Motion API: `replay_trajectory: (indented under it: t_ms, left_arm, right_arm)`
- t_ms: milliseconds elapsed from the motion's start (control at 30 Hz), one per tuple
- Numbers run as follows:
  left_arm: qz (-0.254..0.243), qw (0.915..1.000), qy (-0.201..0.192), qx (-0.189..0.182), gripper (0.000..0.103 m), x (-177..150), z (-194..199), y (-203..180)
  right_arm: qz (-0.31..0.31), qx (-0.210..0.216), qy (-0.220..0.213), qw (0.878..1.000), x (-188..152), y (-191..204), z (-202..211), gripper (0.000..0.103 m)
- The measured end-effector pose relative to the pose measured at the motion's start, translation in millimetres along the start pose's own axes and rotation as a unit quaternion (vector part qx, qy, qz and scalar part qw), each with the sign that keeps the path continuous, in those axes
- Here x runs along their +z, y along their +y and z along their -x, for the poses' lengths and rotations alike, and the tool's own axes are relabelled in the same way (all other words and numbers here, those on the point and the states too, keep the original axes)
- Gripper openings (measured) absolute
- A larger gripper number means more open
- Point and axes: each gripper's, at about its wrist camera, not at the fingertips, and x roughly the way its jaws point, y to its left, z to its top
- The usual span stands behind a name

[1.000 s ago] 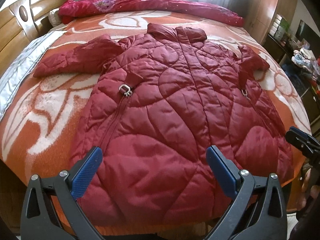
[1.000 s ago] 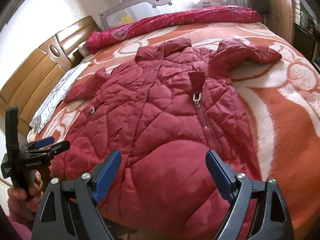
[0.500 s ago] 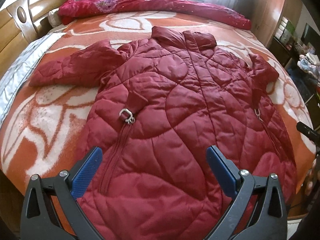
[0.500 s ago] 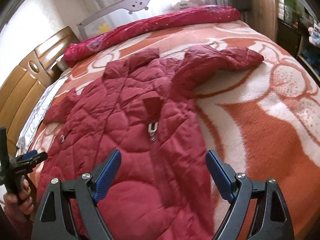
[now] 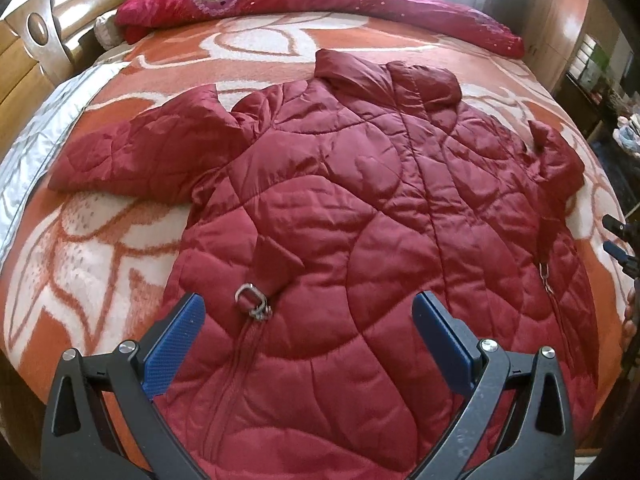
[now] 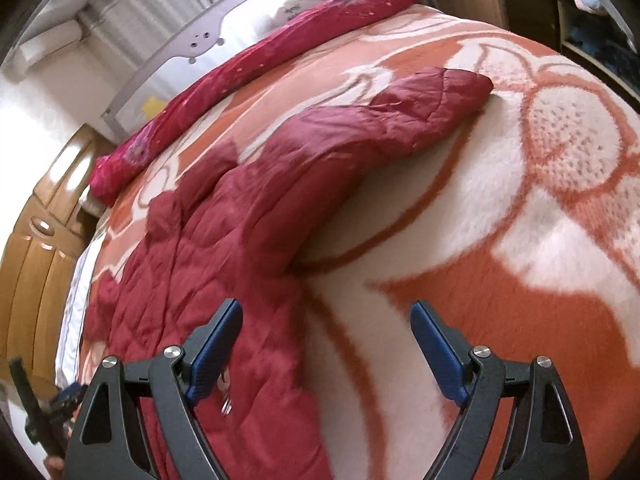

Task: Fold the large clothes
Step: 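Reach the right gripper to the jacket sleeve cuff and grasp it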

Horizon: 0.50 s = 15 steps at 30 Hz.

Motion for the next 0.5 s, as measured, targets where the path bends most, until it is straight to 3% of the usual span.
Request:
replay_trajectory:
  t_ms: [233, 500]
  left_arm:
    - [0.007, 0.9998, 0.013, 0.012, 0.103, 25, -26, -2]
    - [0.005, 0.999, 0.042, 0.017, 0.103, 45, -60, -13]
  right_arm:
    - [-0.04, -0.006, -0.025, 0.999, 58, -26, -30, 0.085]
    - [-0.119, -0.029, -0.037, 0.992, 115, -76, -80, 0.067]
